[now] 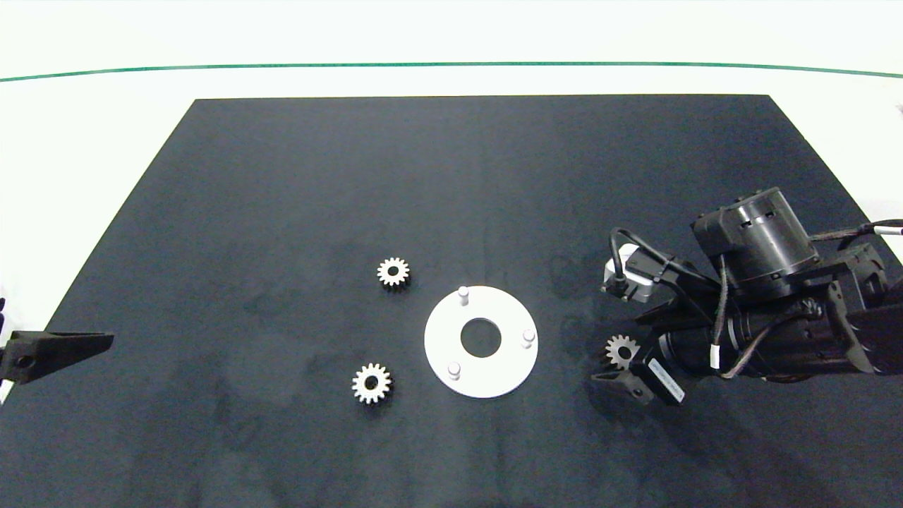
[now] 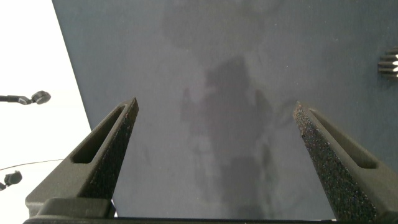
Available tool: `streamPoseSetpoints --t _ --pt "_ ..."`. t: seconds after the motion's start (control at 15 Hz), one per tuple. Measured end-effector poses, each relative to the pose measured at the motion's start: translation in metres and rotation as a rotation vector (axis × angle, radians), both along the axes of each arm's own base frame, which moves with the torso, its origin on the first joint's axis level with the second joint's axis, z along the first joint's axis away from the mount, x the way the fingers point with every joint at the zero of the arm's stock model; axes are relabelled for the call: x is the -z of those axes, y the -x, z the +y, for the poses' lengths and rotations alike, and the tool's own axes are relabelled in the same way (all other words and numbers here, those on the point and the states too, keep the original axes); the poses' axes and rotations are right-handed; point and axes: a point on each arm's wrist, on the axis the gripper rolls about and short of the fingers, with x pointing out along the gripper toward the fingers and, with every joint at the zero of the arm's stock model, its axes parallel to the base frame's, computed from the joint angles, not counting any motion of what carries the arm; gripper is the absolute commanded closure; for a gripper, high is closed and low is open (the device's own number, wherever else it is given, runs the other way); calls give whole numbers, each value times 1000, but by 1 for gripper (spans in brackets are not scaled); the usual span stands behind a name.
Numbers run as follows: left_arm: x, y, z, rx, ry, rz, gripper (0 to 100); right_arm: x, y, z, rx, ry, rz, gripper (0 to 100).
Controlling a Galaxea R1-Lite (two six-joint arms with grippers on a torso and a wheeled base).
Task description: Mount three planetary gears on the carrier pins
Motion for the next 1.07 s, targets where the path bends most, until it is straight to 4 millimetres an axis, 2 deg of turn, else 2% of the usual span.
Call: streamPoseSetpoints --t 1.07 --pt "1 4 -4 30 2 16 0 7 -4 2 11 23 17 33"
